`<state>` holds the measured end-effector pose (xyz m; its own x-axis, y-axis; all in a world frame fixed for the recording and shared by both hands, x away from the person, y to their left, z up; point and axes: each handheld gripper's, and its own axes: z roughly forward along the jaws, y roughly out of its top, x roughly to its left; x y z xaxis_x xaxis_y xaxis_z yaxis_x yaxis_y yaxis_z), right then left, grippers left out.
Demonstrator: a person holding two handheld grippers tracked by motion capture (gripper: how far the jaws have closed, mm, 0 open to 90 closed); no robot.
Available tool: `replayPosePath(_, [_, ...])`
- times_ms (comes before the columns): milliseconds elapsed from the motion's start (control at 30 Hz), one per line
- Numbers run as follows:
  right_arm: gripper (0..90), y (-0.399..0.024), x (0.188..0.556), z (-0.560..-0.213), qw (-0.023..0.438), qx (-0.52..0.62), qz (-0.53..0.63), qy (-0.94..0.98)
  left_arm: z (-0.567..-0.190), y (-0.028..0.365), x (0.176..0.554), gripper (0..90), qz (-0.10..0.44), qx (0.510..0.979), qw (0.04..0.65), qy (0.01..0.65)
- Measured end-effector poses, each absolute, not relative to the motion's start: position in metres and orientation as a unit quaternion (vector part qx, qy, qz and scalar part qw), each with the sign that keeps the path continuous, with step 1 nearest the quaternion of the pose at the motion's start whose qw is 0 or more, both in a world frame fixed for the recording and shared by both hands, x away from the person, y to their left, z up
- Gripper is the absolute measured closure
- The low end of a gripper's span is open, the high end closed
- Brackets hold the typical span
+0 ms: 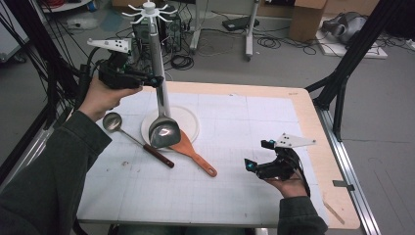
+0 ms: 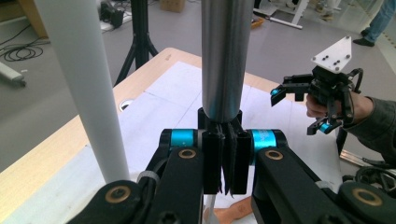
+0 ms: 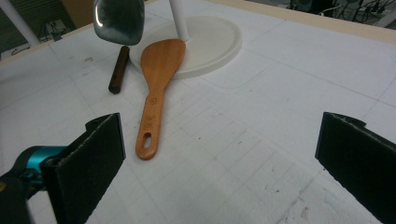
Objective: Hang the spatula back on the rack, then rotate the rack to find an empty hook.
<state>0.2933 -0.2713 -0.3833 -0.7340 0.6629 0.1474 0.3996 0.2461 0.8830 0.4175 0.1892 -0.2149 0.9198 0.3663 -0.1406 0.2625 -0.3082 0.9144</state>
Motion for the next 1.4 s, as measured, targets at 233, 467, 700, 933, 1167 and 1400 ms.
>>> replayPosePath(233, [0.5, -0.271, 0.293, -0.383, 0.125, 0.342, 0.512, 0.778, -0.216, 0.191, 0.419, 85.6, 0.049, 0.806, 0.554, 0.200])
replayPosePath(467, [0.5, -0.270, 0.294, -0.382, 0.123, 0.339, 0.518, 0.776, -0.215, 0.194, 0.419, 81.4, 0.052, 0.803, 0.557, 0.205])
replayPosePath(700, [0.5, -0.269, 0.296, -0.382, 0.121, 0.341, 0.517, 0.775, -0.211, 0.205, 0.418, 78.4, 0.066, 0.797, 0.562, 0.213])
replayPosePath(933, [0.5, -0.271, 0.297, -0.382, 0.123, 0.343, 0.518, 0.774, -0.206, 0.215, 0.417, 78.1, 0.073, 0.788, 0.571, 0.220])
replayPosePath(1167, [0.5, -0.271, 0.297, -0.383, 0.123, 0.343, 0.518, 0.774, -0.194, 0.219, 0.410, 89.1, 0.063, 0.788, 0.575, 0.209])
replayPosePath(1400, [0.5, -0.271, 0.297, -0.383, 0.120, 0.344, 0.517, 0.775, -0.174, 0.216, 0.404, 89.7, 0.060, 0.788, 0.582, 0.194])
